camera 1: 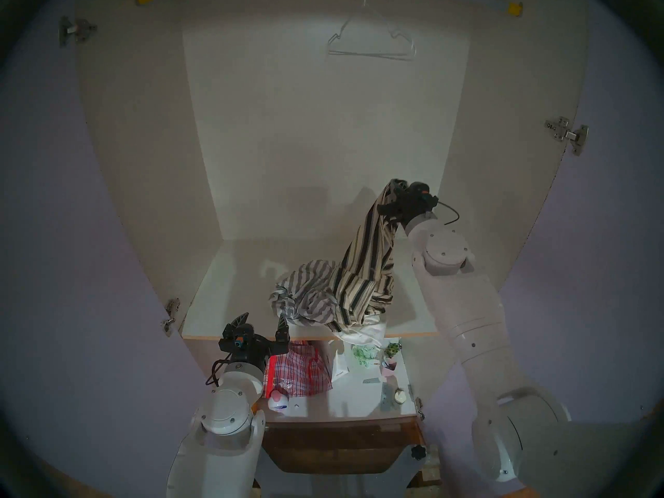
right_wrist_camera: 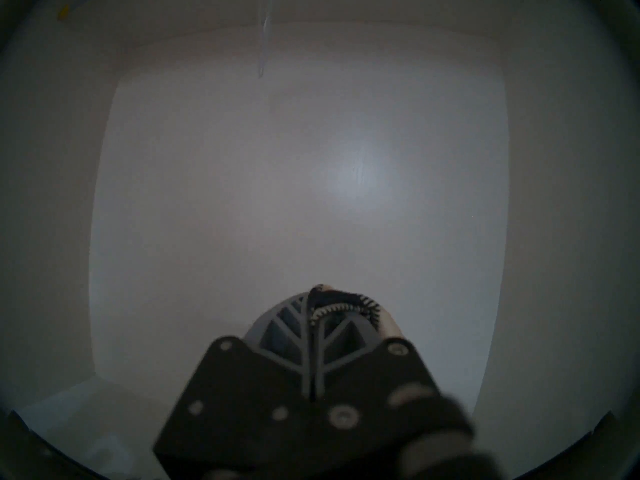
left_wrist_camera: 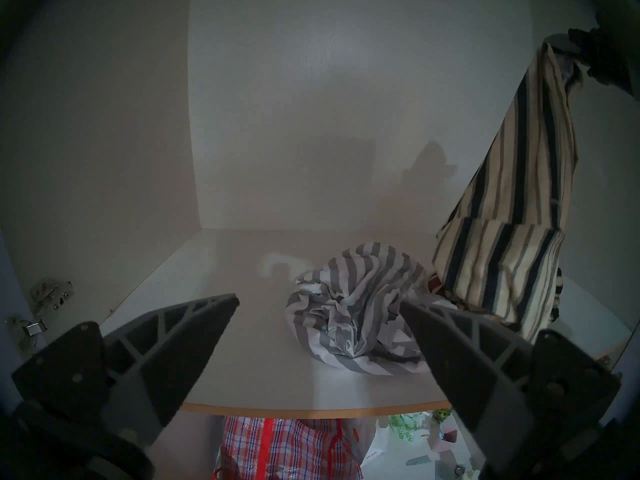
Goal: Sort tops into two piles: light colors and dark colors
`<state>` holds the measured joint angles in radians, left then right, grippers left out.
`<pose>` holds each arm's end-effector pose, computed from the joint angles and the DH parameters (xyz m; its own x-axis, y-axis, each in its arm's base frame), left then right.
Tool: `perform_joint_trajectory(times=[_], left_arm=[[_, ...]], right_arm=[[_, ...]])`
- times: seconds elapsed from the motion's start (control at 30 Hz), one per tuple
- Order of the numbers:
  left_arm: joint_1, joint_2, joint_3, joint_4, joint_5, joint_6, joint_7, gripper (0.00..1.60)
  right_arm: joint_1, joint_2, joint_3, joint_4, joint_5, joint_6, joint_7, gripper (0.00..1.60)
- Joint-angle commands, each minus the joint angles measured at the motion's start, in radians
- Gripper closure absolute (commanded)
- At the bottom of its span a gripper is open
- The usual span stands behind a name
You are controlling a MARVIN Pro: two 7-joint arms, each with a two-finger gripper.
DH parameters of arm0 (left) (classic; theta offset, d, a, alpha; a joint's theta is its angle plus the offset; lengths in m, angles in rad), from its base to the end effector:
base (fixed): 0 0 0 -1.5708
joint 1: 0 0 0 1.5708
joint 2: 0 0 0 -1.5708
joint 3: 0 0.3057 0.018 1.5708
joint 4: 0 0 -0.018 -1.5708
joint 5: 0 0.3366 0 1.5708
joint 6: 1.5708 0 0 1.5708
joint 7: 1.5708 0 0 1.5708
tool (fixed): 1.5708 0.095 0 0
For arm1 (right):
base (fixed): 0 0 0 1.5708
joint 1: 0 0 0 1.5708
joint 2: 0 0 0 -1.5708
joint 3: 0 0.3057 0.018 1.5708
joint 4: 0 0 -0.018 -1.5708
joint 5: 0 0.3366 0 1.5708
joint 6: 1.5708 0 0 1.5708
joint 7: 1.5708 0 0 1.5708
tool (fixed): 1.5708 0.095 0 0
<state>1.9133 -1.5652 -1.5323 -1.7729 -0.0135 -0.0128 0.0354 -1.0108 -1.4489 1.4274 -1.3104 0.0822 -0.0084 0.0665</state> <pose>0.3390 -0.0124 -0.3710 0.1279 0.0162 0.9917 -0.0011 -0.9999 0.0165 0.5929 0.0145 -0.1451 -0.2935 0.0719 0.9532 0.1440 -0.9825 0.1185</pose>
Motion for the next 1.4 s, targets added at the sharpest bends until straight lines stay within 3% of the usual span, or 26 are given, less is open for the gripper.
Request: perform_joint_trajectory(times=[0.0, 0.7, 1.07, 1.2, 1.37], left_arm=[[-0.008, 0.002, 0.003, -0.027, -0.001, -0.006, -0.005, 0.00], [-0.007, 0.003, 0.003, -0.028, -0.002, -0.005, -0.004, 0.00], [-0.007, 0.003, 0.004, -0.028, -0.002, -0.005, -0.004, 0.00], [-0.007, 0.004, 0.004, -0.028, -0.003, -0.005, -0.004, 0.00], [-0.007, 0.004, 0.004, -0.029, -0.003, -0.005, -0.004, 0.00]], right_arm=[[0.052, 0.018, 0.029, -0.024, -0.004, -0.004, -0.016, 1.60], [0.264, 0.036, 0.059, 0.086, -0.071, -0.013, -0.100, 1.60], [0.262, 0.079, 0.106, 0.110, -0.076, -0.012, -0.118, 1.60], [0.248, 0.095, 0.091, 0.103, -0.085, -0.007, -0.083, 1.60], [0.192, 0.074, 0.075, 0.119, -0.108, 0.007, -0.118, 1.60]])
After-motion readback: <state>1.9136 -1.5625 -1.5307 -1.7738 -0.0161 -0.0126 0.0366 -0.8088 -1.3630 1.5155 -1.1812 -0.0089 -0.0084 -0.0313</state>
